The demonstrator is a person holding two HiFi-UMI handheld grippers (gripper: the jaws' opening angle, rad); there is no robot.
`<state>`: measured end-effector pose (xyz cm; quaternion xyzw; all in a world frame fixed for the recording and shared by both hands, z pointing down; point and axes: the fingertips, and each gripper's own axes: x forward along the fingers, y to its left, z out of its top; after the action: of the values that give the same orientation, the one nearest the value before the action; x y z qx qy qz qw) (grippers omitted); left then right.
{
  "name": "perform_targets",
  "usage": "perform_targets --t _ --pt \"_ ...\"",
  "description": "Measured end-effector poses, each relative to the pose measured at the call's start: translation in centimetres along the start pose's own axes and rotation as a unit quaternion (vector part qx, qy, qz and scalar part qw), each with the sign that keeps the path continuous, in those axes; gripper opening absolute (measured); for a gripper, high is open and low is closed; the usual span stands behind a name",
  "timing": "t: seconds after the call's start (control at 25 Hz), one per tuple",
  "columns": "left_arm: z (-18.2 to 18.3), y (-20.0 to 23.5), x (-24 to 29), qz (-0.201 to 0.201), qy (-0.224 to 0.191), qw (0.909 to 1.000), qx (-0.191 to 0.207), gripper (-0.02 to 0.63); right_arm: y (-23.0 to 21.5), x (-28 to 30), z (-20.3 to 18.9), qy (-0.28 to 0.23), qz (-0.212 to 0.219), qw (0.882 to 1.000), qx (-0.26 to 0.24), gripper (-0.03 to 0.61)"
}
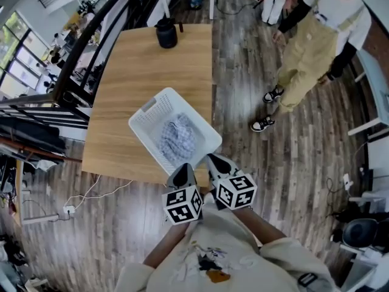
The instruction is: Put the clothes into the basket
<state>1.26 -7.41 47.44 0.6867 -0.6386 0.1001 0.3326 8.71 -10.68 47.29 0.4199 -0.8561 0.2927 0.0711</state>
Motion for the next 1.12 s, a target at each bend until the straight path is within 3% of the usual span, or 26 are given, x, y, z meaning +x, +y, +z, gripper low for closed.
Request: perform_targets --t 0.44,0.68,1.12 --pt "-3.5 1.4 -5.9 0.035 -0.012 0.999 -0.026 0.0 3.6 -2.9 -2.2 0.006 0.045 0.999 -0.029 0.025" --pt "-4.1 2.8 -8.8 0.033 -0.021 0.9988 -0.031 0.002 6.9 -3.8 -3.0 -0.002 0.056 0.997 -0.044 0.025" --pt "-7.1 5.3 -14.6 -0.005 -0.008 0.9998 -0.016 0.001 12.3 -7.9 -7.3 -0.016 0.011 0.999 -0.046 0.025"
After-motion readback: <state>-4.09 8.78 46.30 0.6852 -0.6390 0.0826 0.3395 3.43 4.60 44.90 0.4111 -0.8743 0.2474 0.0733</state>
